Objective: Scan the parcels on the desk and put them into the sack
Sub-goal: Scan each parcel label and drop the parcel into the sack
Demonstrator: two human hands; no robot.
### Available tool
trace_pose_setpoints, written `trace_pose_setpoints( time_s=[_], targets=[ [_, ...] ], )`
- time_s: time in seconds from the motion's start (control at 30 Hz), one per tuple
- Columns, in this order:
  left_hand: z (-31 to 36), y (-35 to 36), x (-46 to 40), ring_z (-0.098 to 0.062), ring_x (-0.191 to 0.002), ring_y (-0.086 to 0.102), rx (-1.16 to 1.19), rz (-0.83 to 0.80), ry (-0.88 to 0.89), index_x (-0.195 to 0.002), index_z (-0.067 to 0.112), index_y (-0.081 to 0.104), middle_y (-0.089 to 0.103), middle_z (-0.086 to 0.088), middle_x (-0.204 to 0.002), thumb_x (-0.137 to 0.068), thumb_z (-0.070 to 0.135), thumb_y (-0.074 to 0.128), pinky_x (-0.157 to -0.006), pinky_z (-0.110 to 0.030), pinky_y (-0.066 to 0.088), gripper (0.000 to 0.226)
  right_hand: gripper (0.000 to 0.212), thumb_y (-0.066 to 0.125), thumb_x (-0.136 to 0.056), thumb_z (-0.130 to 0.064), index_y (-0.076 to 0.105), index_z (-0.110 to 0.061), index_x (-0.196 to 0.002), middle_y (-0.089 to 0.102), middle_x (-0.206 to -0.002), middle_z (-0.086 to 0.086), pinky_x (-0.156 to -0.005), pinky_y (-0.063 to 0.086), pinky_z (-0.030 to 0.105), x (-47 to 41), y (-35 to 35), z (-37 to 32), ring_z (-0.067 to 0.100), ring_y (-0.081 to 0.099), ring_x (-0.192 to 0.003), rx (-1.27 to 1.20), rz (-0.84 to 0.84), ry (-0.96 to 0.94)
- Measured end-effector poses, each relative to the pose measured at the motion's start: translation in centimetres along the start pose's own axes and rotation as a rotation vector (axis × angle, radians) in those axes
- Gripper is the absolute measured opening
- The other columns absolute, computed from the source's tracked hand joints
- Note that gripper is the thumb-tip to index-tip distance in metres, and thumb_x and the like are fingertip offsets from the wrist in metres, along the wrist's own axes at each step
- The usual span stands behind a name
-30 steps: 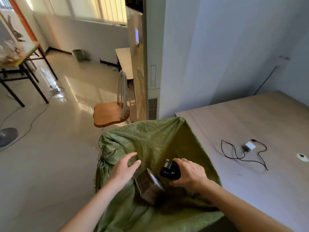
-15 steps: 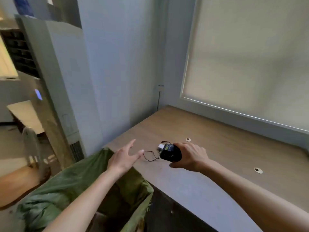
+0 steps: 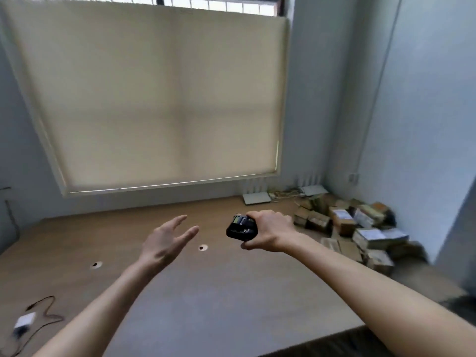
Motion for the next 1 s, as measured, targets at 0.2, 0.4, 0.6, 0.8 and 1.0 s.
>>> trace_pose_setpoints(
  time_s=[0.2, 0.4, 0.6, 0.8, 1.0],
  targets=[
    [14.5, 14.6, -5.8, -0.021, -0.133, 0.052, 0.048, -0.155, 0.187, -0.144, 0.031, 0.050, 0.057, 0.002, -0.144, -0.089, 0.068, 0.054, -0.102, -0.038, 0.045, 0.066, 0.066, 0.080, -0.070, -0.061, 0.061, -0.033, -0.127, 0.070, -0.120, -0.002, -0.078, 0.041, 0.033, 2.2, -3.8, 18.5, 0.026, 0.064, -0.113, 0.057, 0.046, 0.231],
    [22.9, 24.6, -9.7, -0.020, -0.130, 0.053, 0.061, -0.255, 0.262, -0.143, 0.030, 0.051, 0.058, 0.002, -0.142, -0.091, 0.065, 0.054, -0.101, -0.036, 0.046, 0.064, 0.067, 0.078, -0.069, -0.064, 0.061, -0.033, -0.127, 0.070, -0.121, -0.001, -0.078, 0.045, 0.034, 3.8, -5.2, 31.5, 0.027, 0.065, -0.113, 0.076, 0.073, 0.458],
    [26.3, 33.2, -14.9, -0.020, -0.128, 0.055, 0.066, -0.358, 0.264, -0.144, 0.028, 0.050, 0.060, 0.000, -0.140, -0.091, 0.066, 0.052, -0.099, -0.039, 0.049, 0.065, 0.075, 0.076, -0.063, -0.073, 0.062, -0.034, -0.126, 0.068, -0.124, -0.002, -0.080, 0.046, 0.034, 2.1, -2.5, 40.0, 0.026, 0.062, -0.116, -0.013, 0.052, 0.641],
    [26.8, 42.4, -22.4, -0.020, -0.130, 0.053, 0.043, -0.451, 0.274, -0.145, 0.026, 0.048, 0.058, -0.002, -0.142, -0.093, 0.062, 0.052, -0.100, -0.039, 0.048, 0.063, 0.077, 0.078, -0.070, -0.071, 0.058, -0.026, -0.130, 0.065, -0.130, 0.002, -0.085, 0.046, 0.035, -4.0, 3.1, 46.8, 0.029, 0.062, -0.120, -0.101, -0.071, 0.784],
    [24.9, 53.2, -30.4, -0.020, -0.132, 0.052, 0.012, -0.577, 0.279, -0.145, 0.025, 0.049, 0.055, 0.000, -0.145, -0.094, 0.060, 0.054, -0.103, -0.037, 0.045, 0.062, 0.087, 0.077, -0.069, -0.073, 0.056, -0.024, -0.138, 0.064, -0.136, 0.006, -0.096, 0.049, 0.039, -11.6, 10.8, 52.3, 0.030, 0.059, -0.126, -0.201, -0.170, 0.928]
  ],
)
Point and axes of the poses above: each hand's wrist, its own x-axis away from the middle knuckle, its own y-axis out of the palm, z = x × y, the point moved 2 cm from there along -x, towards the middle knuckle
